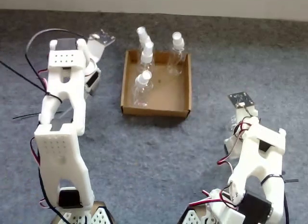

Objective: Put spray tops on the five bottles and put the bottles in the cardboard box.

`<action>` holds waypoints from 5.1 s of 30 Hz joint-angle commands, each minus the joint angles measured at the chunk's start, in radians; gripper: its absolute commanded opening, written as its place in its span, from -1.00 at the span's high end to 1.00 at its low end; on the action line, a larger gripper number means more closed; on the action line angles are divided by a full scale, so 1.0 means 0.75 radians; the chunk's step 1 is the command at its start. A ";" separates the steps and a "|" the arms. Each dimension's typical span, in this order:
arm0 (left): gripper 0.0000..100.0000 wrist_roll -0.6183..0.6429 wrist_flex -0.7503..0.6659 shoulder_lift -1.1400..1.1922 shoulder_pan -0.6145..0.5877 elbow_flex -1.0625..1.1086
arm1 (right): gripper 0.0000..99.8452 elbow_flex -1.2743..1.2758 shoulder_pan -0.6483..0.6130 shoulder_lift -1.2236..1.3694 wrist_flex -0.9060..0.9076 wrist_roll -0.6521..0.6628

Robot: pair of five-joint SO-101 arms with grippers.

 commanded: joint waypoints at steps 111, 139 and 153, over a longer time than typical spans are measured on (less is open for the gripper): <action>0.99 0.659 -0.937 -1.756 1.124 0.727 | 0.99 0.619 -1.290 -1.679 -0.574 -0.886; 0.98 0.649 -0.612 -1.679 0.983 0.928 | 0.99 0.619 -1.124 -1.877 -0.572 -1.035; 0.66 0.518 -0.381 -1.677 0.987 0.768 | 0.99 0.621 -1.124 -1.871 -0.572 -1.029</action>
